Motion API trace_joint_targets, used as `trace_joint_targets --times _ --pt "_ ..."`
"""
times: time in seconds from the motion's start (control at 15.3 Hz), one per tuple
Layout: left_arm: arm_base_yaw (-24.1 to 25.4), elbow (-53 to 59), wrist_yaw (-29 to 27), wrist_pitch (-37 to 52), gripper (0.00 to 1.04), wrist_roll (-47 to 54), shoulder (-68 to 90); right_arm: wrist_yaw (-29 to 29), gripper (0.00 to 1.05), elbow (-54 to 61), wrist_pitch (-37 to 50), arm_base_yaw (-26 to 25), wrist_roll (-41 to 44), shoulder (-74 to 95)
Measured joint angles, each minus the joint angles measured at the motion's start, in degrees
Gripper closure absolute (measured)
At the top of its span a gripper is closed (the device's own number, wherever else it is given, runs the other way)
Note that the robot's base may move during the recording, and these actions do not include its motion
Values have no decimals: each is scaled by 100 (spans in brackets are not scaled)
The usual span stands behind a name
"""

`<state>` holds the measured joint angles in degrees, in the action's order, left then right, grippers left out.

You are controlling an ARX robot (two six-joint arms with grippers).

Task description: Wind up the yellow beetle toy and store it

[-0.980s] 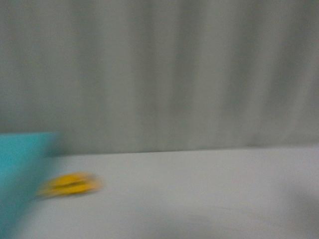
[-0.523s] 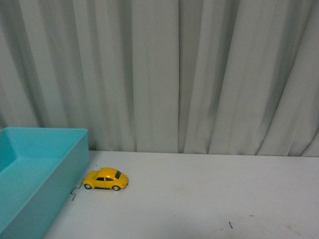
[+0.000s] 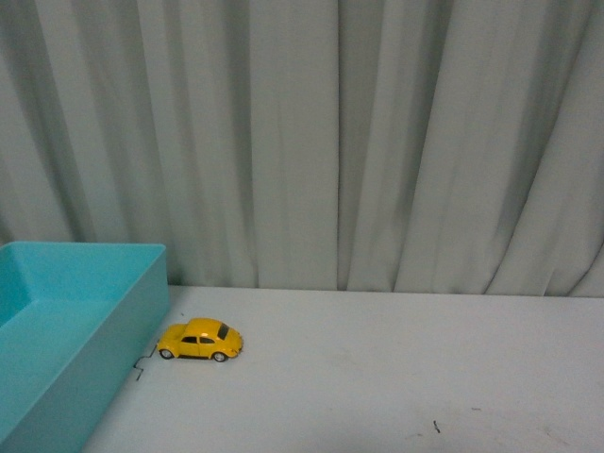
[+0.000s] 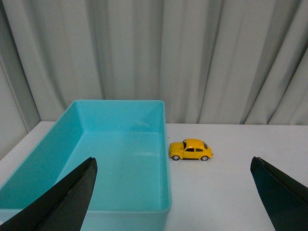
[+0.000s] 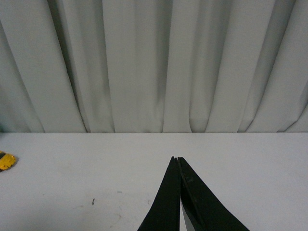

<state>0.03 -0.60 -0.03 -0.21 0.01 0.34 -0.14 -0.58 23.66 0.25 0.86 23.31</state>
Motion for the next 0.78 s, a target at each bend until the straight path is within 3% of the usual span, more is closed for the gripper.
trace_joint_targets --times 0.65,0.72,0.78 --pt "0 0 0 0 7 0 0 0 103 0 -1331 0 -2 -1296" --pt "0 0 0 0 7 0 0 0 103 -4 -1543 0 -2 -1451" --pt "0 0 -7 -2 7 0 0 0 103 -4 -2334 0 -2 -1998"
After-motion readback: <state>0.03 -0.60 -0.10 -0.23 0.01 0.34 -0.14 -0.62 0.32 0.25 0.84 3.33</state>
